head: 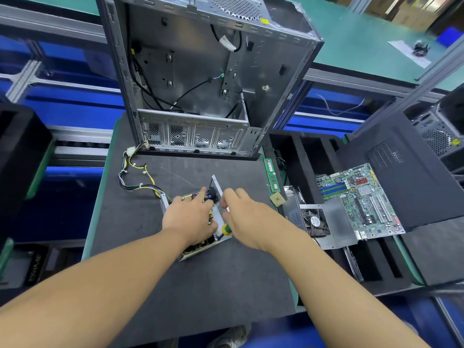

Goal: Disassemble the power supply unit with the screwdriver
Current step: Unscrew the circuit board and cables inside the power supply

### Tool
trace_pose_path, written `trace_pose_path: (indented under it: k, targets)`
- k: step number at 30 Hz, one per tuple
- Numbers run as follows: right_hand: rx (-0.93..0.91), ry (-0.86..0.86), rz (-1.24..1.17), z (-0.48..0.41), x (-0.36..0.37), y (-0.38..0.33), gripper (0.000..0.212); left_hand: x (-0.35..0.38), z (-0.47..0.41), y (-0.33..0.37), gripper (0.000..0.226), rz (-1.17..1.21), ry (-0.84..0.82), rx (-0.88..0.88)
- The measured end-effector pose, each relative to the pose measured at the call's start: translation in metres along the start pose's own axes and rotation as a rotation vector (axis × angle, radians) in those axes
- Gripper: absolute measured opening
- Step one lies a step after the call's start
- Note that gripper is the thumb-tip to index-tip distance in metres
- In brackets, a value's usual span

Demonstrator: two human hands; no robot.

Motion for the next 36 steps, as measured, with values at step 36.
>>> trace_pose_path:
  k: [36]
  targets:
    - [0.091,0.051,0.102,-0.003,-0.005,0.014,0.019,-0.002,0.001,0.0,0.052,0.01,-0.019,0.006]
Point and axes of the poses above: each hand's wrist, its own z-axis away from the middle knuckle, its own x-axis out of the palm, y = z × x, the point moved 10 cm from there along -z, towards the middle knuckle, and after that the axes turned 13 degrees about -z, right-handed, at the moved point
